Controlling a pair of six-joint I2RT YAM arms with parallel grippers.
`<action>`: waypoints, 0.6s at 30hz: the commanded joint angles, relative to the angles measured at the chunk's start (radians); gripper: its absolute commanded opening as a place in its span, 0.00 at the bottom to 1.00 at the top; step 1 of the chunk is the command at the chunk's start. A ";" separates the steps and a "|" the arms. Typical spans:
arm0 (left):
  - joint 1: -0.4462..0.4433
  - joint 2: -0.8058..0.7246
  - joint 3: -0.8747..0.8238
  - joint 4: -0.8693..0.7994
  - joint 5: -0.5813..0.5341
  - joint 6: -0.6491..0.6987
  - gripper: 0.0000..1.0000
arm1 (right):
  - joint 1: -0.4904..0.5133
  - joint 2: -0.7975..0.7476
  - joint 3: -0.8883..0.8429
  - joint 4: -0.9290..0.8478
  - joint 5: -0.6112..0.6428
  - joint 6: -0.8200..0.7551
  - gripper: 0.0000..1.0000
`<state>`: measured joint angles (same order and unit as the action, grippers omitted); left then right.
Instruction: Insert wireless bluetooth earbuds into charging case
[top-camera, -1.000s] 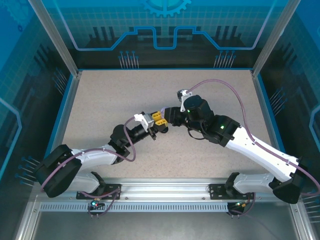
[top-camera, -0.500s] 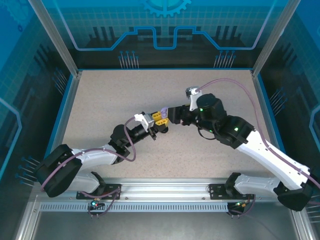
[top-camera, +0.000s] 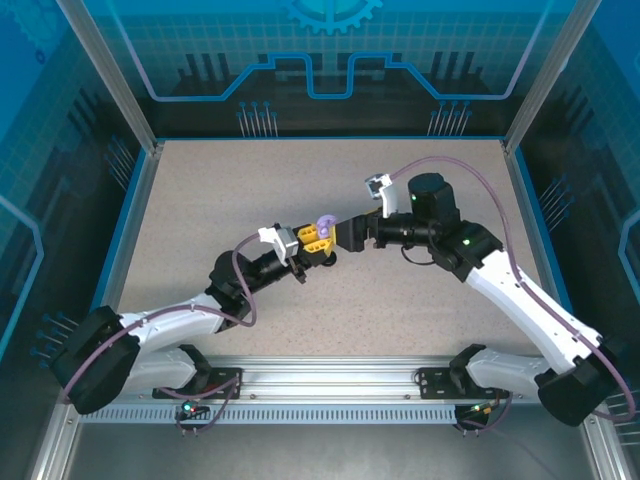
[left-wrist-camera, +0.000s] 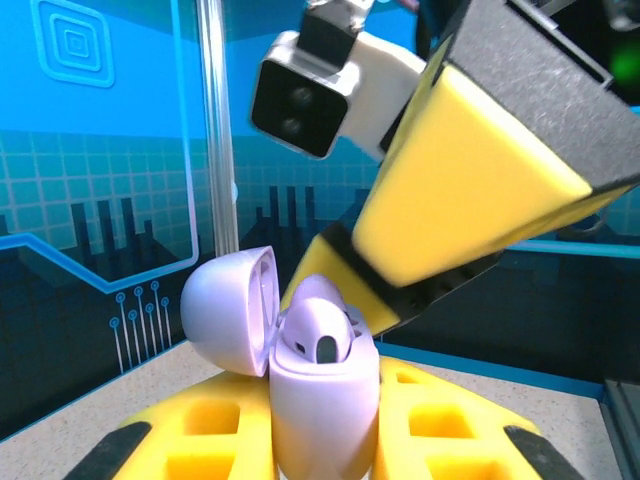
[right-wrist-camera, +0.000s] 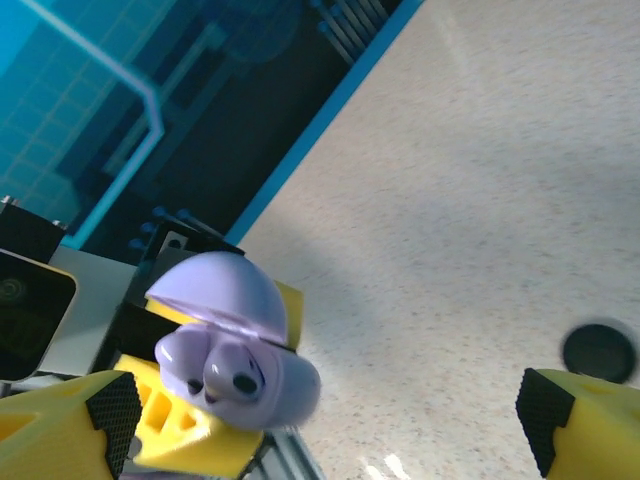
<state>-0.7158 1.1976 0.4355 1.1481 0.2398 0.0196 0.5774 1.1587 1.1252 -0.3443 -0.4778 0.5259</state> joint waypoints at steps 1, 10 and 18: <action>-0.007 -0.016 -0.003 -0.011 0.038 -0.029 0.00 | 0.017 0.015 0.006 0.109 -0.149 0.008 1.00; -0.008 -0.012 0.004 -0.016 0.047 -0.032 0.00 | 0.033 0.058 0.052 0.144 -0.228 0.003 0.98; -0.007 -0.007 0.003 -0.028 0.043 -0.029 0.00 | 0.033 0.041 0.091 0.087 -0.228 -0.054 0.86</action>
<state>-0.7158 1.1976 0.4355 1.1229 0.2604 -0.0013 0.5976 1.2179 1.1801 -0.2470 -0.6739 0.5034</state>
